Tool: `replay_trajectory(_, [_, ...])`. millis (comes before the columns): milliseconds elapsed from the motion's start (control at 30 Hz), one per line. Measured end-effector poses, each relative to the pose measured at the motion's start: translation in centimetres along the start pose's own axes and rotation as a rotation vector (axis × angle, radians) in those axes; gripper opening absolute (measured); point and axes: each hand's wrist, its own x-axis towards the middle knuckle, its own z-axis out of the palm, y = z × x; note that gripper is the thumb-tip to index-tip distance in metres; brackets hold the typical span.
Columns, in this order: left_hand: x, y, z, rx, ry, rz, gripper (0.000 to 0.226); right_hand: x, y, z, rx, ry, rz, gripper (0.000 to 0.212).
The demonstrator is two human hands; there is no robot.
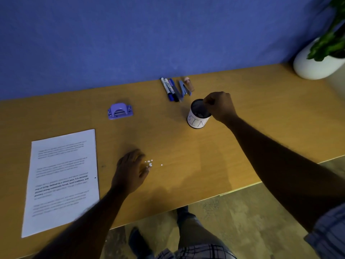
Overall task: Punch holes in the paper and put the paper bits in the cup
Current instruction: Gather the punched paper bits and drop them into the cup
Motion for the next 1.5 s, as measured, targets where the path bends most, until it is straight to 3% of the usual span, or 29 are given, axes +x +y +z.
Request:
replay_trajectory(233, [-0.1,-0.6,0.0,-0.015,-0.016,0.011,0.047,-0.7,-0.3,0.1,-0.044,-0.012,-0.078,0.019])
replay_trajectory(333, [-0.2,-0.5,0.0,-0.028,-0.022,-0.009,0.047,-2.4,-1.6,0.9,-0.004,0.017,-0.199,0.014])
replay_trajectory(400, [-0.2,-0.4,-0.1,-0.046,-0.013,-0.026,0.046,-4.1,-2.6,2.2,0.078,-0.076,-0.233,0.009])
replay_trajectory(567, [-0.1,0.1,0.0,-0.113,0.014,-0.088,0.038,-9.5,-4.2,7.3,0.153,-0.480,-0.121,0.016])
replay_trajectory(700, [0.3,0.6,0.2,-0.133,0.055,-0.150,0.028,-13.3,-4.3,11.0,0.116,-0.597,-0.094,0.019])
replay_trajectory(1067, [1.0,1.5,0.8,-0.179,0.081,-0.223,0.014,-14.7,-5.8,13.8,0.055,-0.437,-0.165,0.013])
replay_trajectory(1300, [1.3,1.7,0.8,-0.174,0.020,-0.172,0.016,-14.4,-6.4,14.3,0.027,-0.447,-0.203,0.009])
replay_trajectory(1500, [1.4,0.8,0.5,-0.278,-0.009,-0.142,0.014,-13.9,-7.1,14.9,0.045,-0.440,-0.193,0.022])
